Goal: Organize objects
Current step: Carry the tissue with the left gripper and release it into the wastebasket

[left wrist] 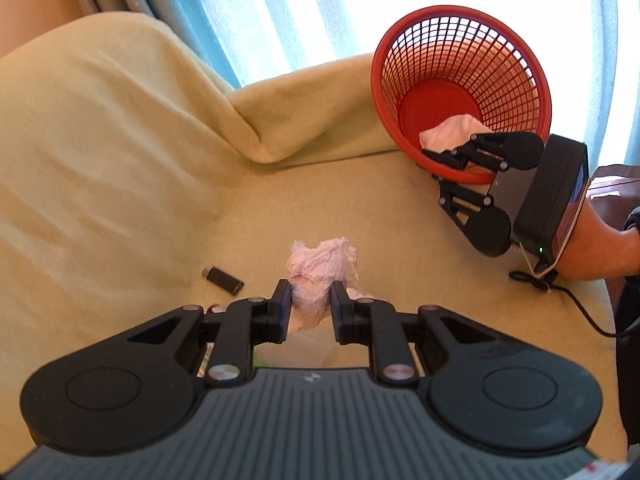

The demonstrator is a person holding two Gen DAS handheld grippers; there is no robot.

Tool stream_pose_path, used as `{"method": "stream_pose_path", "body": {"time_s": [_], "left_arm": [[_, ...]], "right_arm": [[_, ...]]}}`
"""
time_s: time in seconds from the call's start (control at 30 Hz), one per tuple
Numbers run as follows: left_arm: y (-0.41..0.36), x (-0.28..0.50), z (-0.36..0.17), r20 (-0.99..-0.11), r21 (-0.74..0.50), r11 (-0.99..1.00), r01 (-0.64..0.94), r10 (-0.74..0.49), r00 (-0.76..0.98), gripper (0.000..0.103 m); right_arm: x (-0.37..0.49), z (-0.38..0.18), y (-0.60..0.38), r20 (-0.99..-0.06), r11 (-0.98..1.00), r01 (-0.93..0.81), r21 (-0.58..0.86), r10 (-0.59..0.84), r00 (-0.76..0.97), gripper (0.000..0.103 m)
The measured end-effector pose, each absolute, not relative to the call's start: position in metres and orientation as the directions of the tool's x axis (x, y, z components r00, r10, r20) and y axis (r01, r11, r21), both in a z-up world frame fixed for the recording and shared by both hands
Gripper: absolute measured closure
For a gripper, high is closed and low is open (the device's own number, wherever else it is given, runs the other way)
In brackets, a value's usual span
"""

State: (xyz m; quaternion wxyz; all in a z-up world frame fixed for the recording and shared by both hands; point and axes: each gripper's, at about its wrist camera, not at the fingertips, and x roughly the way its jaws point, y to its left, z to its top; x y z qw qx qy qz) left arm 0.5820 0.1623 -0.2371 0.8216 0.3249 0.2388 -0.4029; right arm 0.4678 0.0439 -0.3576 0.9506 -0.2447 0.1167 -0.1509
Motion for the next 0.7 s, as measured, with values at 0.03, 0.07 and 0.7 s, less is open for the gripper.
{"method": "stream_pose_path", "body": {"time_s": [0.03,0.07,0.7], "left_arm": [[0.159,0.582,-0.234,-0.65,0.346,0.458,0.819,-0.512,0.561,0.086],[0.155,0.582,-0.232,-0.647,0.349,0.452,0.821,-0.517,0.56,0.086],[0.086,0.57,-0.208,-0.618,0.399,0.311,0.863,-0.604,0.503,0.086]], "right_arm": [[0.468,-0.358,0.044,-0.148,0.834,0.23,-0.501,-0.344,0.927,0.101],[0.468,-0.358,0.044,-0.148,0.835,0.23,-0.501,-0.344,0.927,0.101],[0.468,-0.357,0.043,-0.148,0.835,0.229,-0.5,-0.343,0.928,0.101]]}}
